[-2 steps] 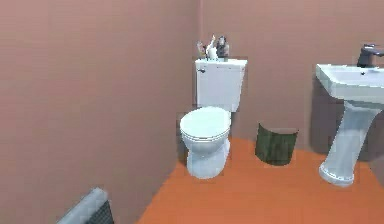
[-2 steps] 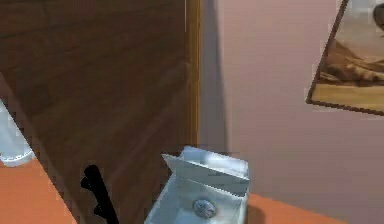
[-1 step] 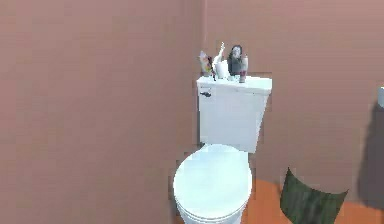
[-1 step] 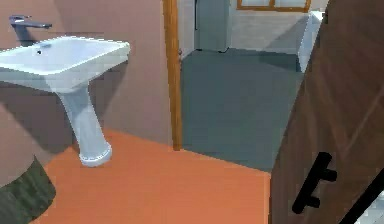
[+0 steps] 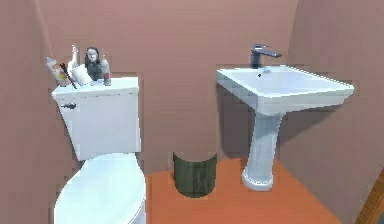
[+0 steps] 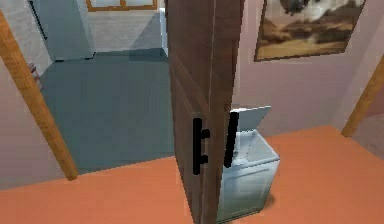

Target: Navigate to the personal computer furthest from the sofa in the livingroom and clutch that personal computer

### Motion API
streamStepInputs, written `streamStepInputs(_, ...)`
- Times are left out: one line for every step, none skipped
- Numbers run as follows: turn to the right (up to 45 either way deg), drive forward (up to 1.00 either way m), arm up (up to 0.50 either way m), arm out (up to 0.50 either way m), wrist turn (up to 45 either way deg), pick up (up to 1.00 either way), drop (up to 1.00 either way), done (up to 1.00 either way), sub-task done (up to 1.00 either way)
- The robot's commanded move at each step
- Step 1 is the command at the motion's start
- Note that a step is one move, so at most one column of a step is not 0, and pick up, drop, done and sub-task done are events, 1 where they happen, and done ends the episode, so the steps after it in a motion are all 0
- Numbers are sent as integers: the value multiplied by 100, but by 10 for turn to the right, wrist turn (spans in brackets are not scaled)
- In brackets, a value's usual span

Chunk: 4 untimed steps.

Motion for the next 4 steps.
streamStepInputs(0,5,0,0,0,0,0,0,0)
streamStepInputs(450,0,0,0,0,0,0,0,0)
streamStepInputs(120,0,0,0,0,0,0,0,0)
streamStepInputs(0,35,0,0,0,0,0,0,0)
